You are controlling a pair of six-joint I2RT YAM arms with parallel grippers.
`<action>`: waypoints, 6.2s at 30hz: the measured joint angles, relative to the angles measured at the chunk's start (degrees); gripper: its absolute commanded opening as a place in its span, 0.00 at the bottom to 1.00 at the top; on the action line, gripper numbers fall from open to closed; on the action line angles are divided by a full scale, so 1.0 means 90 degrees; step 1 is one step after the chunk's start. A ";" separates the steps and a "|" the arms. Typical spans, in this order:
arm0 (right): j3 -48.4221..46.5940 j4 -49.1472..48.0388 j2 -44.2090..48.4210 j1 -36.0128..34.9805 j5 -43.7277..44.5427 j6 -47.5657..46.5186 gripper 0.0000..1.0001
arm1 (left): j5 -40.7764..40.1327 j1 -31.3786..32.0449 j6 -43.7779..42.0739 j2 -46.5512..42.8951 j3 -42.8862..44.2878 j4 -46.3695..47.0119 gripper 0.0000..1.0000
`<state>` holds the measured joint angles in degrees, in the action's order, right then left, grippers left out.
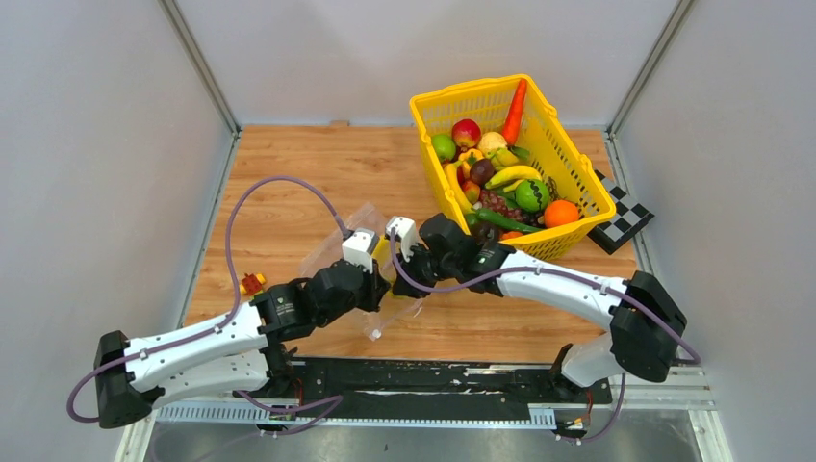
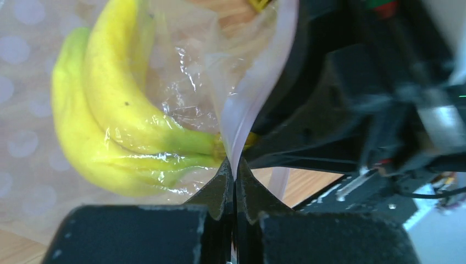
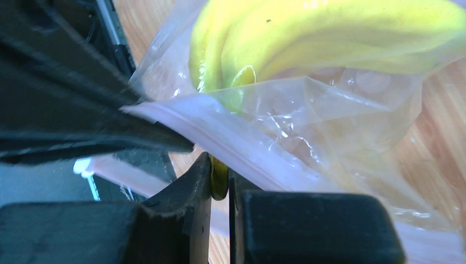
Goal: Place the food in the zip-top bag and seal the zipper
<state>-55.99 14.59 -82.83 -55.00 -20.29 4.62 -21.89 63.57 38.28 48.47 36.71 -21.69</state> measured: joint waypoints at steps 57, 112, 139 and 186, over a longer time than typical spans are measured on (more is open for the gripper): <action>-0.1481 0.1365 0.0287 0.4255 0.2829 -0.0068 0.69 | -0.1297 0.0005 -0.0362 -0.0199 0.1421 -0.1149 0.00; -0.2744 0.0051 -0.1282 0.5204 0.0170 -0.3546 0.14 | -0.1105 0.0002 -0.0236 -0.0459 0.1146 -0.0996 0.00; -0.0743 0.0117 0.1569 0.5202 -0.2453 -0.0850 0.16 | -0.0811 0.0002 -0.0119 -0.0668 0.1005 -0.0986 0.00; -0.0648 0.0284 0.2108 0.2584 -0.4131 0.0364 0.04 | -0.0515 0.0002 -0.0010 -0.0923 0.0879 -0.0588 0.00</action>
<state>-61.82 17.15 -63.86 -31.75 -57.47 7.90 -26.52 63.59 38.20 40.16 44.62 -26.98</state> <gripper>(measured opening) 0.342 0.008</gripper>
